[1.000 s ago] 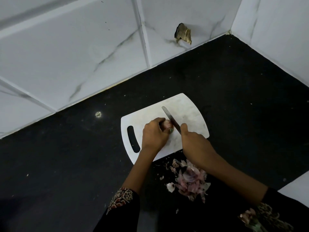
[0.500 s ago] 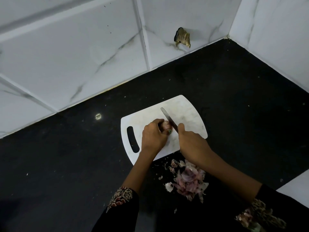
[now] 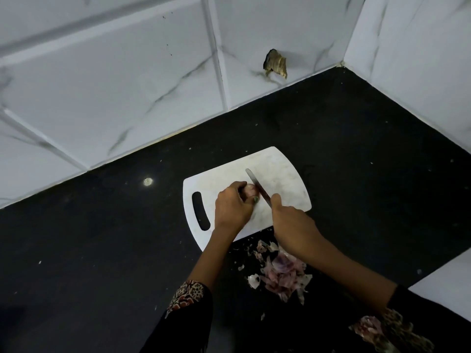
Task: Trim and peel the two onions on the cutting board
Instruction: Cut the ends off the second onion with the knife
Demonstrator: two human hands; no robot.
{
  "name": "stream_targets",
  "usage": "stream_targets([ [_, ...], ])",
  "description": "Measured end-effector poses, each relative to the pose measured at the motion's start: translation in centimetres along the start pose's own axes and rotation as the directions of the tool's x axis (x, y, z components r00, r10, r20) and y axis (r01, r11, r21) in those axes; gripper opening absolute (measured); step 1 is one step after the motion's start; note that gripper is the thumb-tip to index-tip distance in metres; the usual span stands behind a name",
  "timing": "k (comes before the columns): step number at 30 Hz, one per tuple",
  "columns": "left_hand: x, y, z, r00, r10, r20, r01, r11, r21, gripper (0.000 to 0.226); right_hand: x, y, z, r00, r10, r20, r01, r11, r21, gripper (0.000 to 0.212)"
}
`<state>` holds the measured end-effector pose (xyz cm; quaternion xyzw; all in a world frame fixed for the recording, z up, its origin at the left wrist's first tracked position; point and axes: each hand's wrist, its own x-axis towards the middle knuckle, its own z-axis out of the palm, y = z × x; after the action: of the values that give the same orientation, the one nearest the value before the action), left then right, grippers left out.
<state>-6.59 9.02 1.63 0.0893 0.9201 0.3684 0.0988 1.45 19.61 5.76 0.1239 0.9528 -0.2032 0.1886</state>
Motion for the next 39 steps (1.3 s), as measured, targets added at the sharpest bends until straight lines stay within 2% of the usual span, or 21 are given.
stream_targets([
  [7, -0.2, 0.3, 0.2, 1.000, 0.015, 0.010, -0.015, 1.000, 0.026, 0.032, 1.5, -0.4, -0.3, 1.000, -0.017, 0.008, 0.017, 1.000, -0.014, 0.035],
  [12, -0.9, -0.4, 0.4, 0.993, 0.114, -0.012, -0.113, 0.992, 0.058, 0.034, 0.7, 0.4, -0.3, 0.999, -0.041, -0.030, 0.041, 0.999, -0.005, 0.029],
  [16, -1.9, -1.0, 0.6, 0.984, 0.180, 0.004, -0.177, 0.967, 0.185, 0.040, -0.1, 0.5, 0.6, 0.997, -0.057, -0.051, 0.057, 0.998, -0.006, 0.026],
  [20, -2.2, -1.3, 0.4, 0.974, 0.228, 0.016, -0.223, 0.930, 0.293, 0.034, -0.8, 0.5, 1.7, 0.998, -0.040, -0.040, 0.040, 0.999, -0.003, 0.026],
  [23, -2.1, -1.2, 0.4, 0.976, 0.220, 0.007, -0.208, 0.913, 0.350, 0.033, -0.9, 0.6, 2.1, 0.998, -0.044, -0.055, 0.044, 0.999, -0.003, 0.025],
  [29, -0.7, -1.0, 0.0, 0.987, 0.155, 0.045, -0.157, 0.986, 0.056, 0.075, -0.7, 1.1, 1.8, 0.994, -0.050, -0.093, 0.053, 0.998, 0.027, 0.027],
  [31, -0.5, -1.2, 0.2, 0.981, 0.194, 0.030, -0.195, 0.979, 0.058, 0.070, -0.6, 1.2, 1.8, 0.992, -0.048, -0.118, 0.052, 0.998, 0.038, 0.025],
  [35, -1.6, -1.3, 1.1, 0.960, 0.267, -0.090, -0.253, 0.958, 0.137, 0.039, -0.7, 1.2, 1.8, 0.989, -0.059, -0.134, 0.065, 0.997, 0.042, 0.023],
  [39, -2.1, -1.8, 1.8, 0.924, 0.366, -0.106, -0.305, 0.877, 0.372, 0.045, -0.8, 1.0, 1.8, 0.991, -0.056, -0.122, 0.061, 0.998, 0.035, 0.023],
])
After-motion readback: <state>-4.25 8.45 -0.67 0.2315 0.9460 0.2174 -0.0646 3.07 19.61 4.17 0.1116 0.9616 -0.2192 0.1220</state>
